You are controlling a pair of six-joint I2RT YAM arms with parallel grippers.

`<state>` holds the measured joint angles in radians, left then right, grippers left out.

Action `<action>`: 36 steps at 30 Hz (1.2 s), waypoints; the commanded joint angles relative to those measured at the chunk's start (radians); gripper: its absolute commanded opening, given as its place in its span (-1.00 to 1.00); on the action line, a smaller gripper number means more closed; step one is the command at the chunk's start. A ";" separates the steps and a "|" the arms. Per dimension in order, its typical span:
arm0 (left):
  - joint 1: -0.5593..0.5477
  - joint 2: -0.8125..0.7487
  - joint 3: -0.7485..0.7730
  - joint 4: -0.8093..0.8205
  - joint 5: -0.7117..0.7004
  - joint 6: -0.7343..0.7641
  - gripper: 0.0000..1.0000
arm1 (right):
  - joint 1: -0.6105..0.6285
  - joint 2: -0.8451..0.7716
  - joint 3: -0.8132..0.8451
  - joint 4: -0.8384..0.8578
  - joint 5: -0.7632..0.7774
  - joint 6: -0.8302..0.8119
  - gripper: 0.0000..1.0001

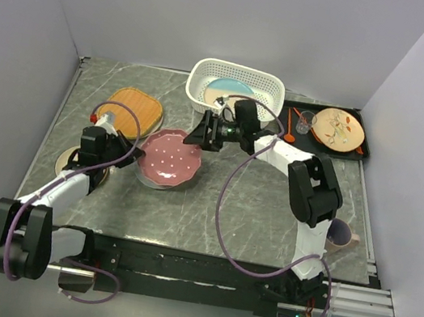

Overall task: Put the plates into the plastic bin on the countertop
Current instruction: Pick up the plate at the center of the board, then place the plate in the plastic bin.

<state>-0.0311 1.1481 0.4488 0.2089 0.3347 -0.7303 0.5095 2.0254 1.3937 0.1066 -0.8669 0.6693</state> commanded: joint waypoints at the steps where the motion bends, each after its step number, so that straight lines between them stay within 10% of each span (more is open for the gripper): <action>1: -0.009 -0.011 0.065 0.165 0.056 -0.072 -0.99 | 0.020 0.022 0.059 -0.016 -0.044 -0.020 0.48; 19: -0.015 -0.022 0.087 0.133 0.044 -0.060 -0.99 | 0.027 0.053 0.080 0.010 -0.101 0.006 -1.00; 29: -0.015 -0.041 0.096 0.106 0.030 -0.044 -0.98 | 0.026 0.049 0.074 0.024 -0.104 0.012 -1.00; 36: -0.015 -0.045 0.093 0.103 0.029 -0.038 -0.20 | 0.027 0.036 0.070 0.025 -0.092 0.010 -1.00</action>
<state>-0.0399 1.1465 0.4763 0.1993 0.3237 -0.7502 0.5217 2.0766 1.4231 0.0891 -0.9039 0.6693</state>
